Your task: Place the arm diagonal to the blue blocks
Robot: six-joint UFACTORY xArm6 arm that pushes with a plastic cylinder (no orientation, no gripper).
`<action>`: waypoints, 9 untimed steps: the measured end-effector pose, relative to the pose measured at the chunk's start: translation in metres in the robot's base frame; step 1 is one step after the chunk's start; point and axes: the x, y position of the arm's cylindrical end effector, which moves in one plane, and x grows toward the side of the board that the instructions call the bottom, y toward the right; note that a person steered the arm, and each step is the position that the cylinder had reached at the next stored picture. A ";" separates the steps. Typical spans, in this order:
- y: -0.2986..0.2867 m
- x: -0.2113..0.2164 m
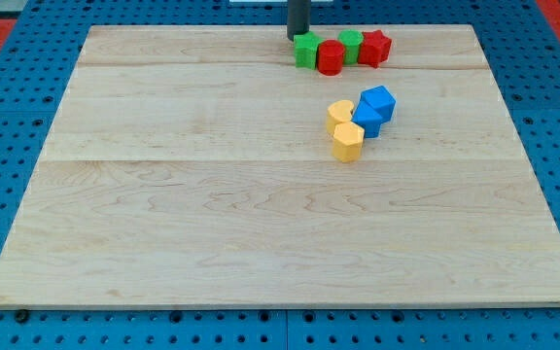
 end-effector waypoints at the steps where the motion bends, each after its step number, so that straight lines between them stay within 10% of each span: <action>1: 0.000 0.004; 6: -0.144 0.265; 9: 0.043 0.302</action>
